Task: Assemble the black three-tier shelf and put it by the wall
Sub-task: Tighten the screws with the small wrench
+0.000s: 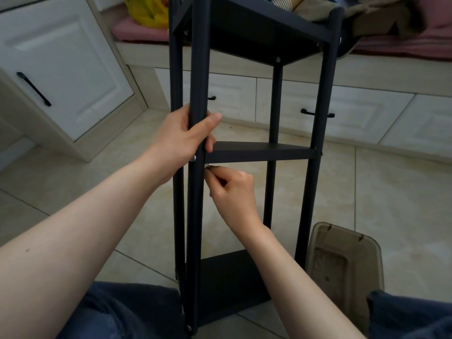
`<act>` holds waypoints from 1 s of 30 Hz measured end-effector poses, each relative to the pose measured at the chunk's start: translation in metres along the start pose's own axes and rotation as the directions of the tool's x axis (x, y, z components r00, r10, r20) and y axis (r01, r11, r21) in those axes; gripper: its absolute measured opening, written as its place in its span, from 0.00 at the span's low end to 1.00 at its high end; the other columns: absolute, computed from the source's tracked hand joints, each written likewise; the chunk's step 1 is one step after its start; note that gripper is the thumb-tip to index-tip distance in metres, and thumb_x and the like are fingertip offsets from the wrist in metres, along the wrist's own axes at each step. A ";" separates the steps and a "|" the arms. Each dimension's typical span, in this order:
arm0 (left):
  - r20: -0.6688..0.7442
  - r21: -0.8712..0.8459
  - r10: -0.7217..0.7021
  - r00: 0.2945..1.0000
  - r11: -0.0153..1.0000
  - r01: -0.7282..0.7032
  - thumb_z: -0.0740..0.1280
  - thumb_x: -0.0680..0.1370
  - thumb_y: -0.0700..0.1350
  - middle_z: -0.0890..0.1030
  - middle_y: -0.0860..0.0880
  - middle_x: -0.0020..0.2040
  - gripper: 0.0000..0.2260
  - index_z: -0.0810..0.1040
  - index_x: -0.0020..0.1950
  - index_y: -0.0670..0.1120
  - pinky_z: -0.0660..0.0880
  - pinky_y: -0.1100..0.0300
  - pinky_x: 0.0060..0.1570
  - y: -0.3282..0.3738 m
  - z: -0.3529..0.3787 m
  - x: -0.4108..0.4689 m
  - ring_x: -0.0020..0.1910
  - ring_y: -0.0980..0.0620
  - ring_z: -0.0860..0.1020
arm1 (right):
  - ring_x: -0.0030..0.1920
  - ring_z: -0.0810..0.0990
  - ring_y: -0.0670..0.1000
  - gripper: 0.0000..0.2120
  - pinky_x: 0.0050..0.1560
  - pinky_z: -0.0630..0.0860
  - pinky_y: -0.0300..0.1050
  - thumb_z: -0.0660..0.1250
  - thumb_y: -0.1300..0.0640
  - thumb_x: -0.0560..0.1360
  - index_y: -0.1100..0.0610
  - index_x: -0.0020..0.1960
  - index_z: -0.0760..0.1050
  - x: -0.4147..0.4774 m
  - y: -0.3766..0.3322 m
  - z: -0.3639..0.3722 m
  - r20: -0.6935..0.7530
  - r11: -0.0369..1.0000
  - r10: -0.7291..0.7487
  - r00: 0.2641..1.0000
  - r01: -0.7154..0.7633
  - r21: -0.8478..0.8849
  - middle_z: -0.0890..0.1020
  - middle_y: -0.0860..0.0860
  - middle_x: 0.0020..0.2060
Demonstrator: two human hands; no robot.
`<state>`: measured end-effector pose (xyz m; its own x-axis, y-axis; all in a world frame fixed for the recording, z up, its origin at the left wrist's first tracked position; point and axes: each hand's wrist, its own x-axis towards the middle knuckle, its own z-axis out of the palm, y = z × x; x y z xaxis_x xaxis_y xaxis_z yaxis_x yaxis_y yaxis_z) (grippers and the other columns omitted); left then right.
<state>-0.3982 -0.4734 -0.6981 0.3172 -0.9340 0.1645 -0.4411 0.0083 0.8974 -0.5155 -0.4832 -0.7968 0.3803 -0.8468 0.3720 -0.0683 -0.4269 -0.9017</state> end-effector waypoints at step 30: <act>-0.004 0.016 0.010 1.000 1.000 -0.010 0.66 0.82 0.54 0.79 0.52 0.29 0.08 0.74 0.49 0.51 0.78 0.57 0.45 0.001 0.003 0.002 0.40 0.53 0.83 | 0.28 0.69 0.46 0.12 0.31 0.65 0.33 0.69 0.67 0.76 0.64 0.34 0.77 0.002 0.016 0.025 -0.182 0.992 -0.122 0.976 0.115 -0.051 0.76 0.53 0.27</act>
<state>-0.4004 -0.4765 -0.6984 0.3163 -0.9323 0.1752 -0.4579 0.0117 0.8889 -0.4925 -0.4836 -0.8166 0.2119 -0.8317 0.5133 -0.0711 -0.5369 -0.8406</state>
